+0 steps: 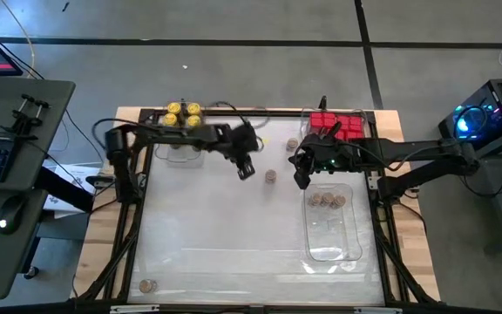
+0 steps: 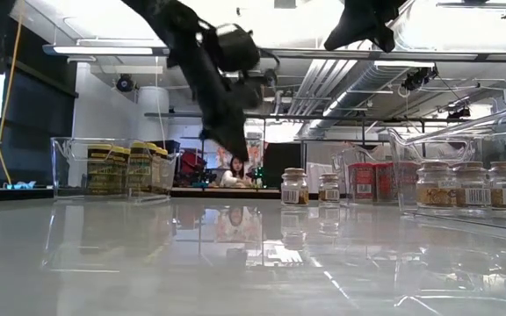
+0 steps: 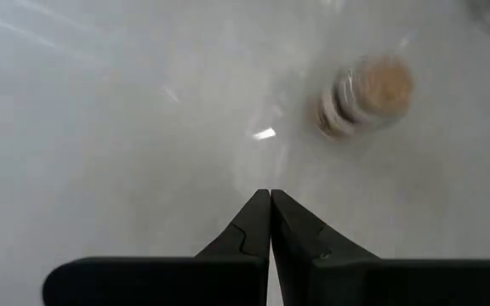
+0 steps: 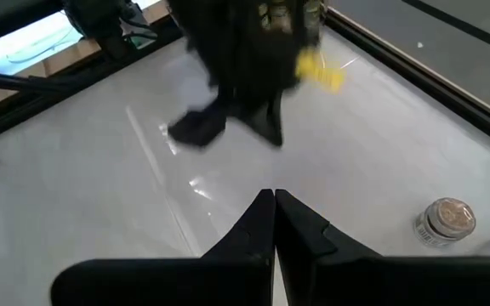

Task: Sort spices by type
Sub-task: Put the brown seasoning bottle into the bottom transparent bin

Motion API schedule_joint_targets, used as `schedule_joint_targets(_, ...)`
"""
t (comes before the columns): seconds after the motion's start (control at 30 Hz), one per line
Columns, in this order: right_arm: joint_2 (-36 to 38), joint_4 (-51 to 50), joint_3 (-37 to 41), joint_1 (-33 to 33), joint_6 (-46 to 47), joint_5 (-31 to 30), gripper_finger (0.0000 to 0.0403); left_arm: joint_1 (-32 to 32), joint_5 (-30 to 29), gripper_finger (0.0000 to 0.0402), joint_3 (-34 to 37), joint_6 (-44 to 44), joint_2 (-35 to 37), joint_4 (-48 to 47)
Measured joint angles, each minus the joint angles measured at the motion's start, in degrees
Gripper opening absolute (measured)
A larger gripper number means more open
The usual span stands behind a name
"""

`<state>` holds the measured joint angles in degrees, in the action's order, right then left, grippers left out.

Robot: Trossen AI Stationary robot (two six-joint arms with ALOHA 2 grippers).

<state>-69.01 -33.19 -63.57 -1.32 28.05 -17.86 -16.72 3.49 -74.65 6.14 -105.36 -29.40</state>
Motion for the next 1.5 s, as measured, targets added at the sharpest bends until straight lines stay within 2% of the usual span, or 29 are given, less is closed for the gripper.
schedule_joint_targets(0.3, 0.1, 0.5, 0.0, 0.1, 0.2, -0.2, 0.0001, 3.9, 1.1, 0.0000, -2.6, 4.8, -9.9, 6.9)
schedule_joint_targets(0.47, 0.1, 0.6, 0.0, 0.1, 0.4, -0.2, 0.0001, 5.7, 1.2, 0.0000, -3.8, 4.9, -12.2, 10.7)
schedule_joint_targets(0.73, 0.1, 0.9, 0.0, 0.4, 0.2, -0.3, 0.0001, 9.7, 1.5, 0.0000, -3.8, 10.2, -14.0, 24.7)
schedule_joint_targets(0.87, 0.1, 0.9, 0.0, 1.0, 0.4, -1.1, 0.0001, 11.5, 1.5, 0.0000, -3.9, 6.9, -13.8, 29.7)
schedule_joint_targets(1.0, 0.1, 1.0, 0.0, 1.4, 1.7, -1.1, 0.0001, 11.0, 1.8, 0.0000, -3.7, 2.5, -10.7, 22.3)
schedule_joint_targets(1.1, -0.3, -0.7, 0.0, 2.0, 6.2, -0.2, 0.0004, 9.2, 1.4, 0.0000, -3.8, -1.5, -5.5, 12.7)
schedule_joint_targets(1.2, -2.2, -3.9, 0.0, 3.0, 7.6, 2.7, 0.0031, 6.9, 0.4, 0.0000, -3.8, -5.9, -0.5, 5.0)
schedule_joint_targets(1.33, -7.1, -3.7, 0.0, 4.7, 5.2, 6.6, 0.0099, 3.4, 0.2, 0.0000, -3.8, -9.1, 6.8, 3.2)
schedule_joint_targets(1.4, -10.0, -3.4, 0.0, 5.3, 1.9, 9.0, 0.0140, 2.0, 0.2, 0.0000, -3.9, -9.8, 10.0, 3.6)
schedule_joint_targets(1.5, -14.1, -5.2, 0.0, 5.8, -8.3, 10.0, 0.0198, 0.4, 0.0, 0.0000, -3.8, -10.9, 13.8, 3.3)
